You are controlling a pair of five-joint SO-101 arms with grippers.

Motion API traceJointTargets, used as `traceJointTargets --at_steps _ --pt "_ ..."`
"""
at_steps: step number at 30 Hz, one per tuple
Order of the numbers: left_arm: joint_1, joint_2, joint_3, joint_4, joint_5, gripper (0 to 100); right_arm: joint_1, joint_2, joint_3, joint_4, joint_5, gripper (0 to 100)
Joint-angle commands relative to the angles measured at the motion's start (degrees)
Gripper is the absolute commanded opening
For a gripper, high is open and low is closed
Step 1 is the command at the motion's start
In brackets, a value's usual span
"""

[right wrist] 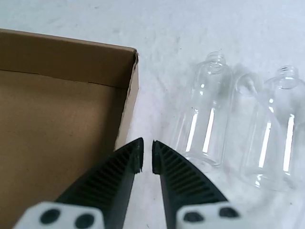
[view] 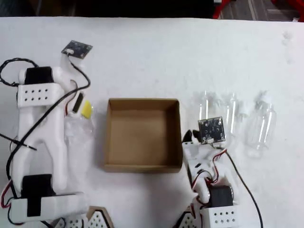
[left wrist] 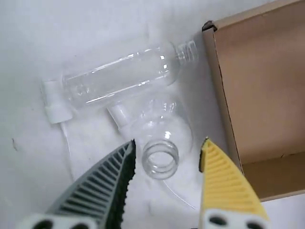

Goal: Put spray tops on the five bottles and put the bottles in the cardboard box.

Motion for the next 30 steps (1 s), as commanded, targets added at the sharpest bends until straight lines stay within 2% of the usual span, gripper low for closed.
traceJointTargets --at_steps 1,3,13,20,25,30 --pt "1.1 0.3 0.0 -0.7 0.7 14 0.0 0.0 0.5 0.1 0.6 2.2" --pt "1.0 0.3 0.0 -0.6 0.6 11 0.0 0.0 0.5 0.1 0.6 2.2" --pt "1.1 -0.2 -1.1 0.4 0.7 11 0.0 0.0 0.5 0.1 0.6 2.2" --pt "1.1 -0.2 -5.5 5.1 0.7 11 0.0 0.0 0.5 0.1 0.6 2.2" --pt "1.1 0.2 -6.4 5.5 0.7 5 0.0 0.0 0.5 0.1 0.6 2.2" --pt "2.0 -0.3 -8.0 5.9 0.7 5 0.0 0.0 0.5 0.1 0.6 2.2"
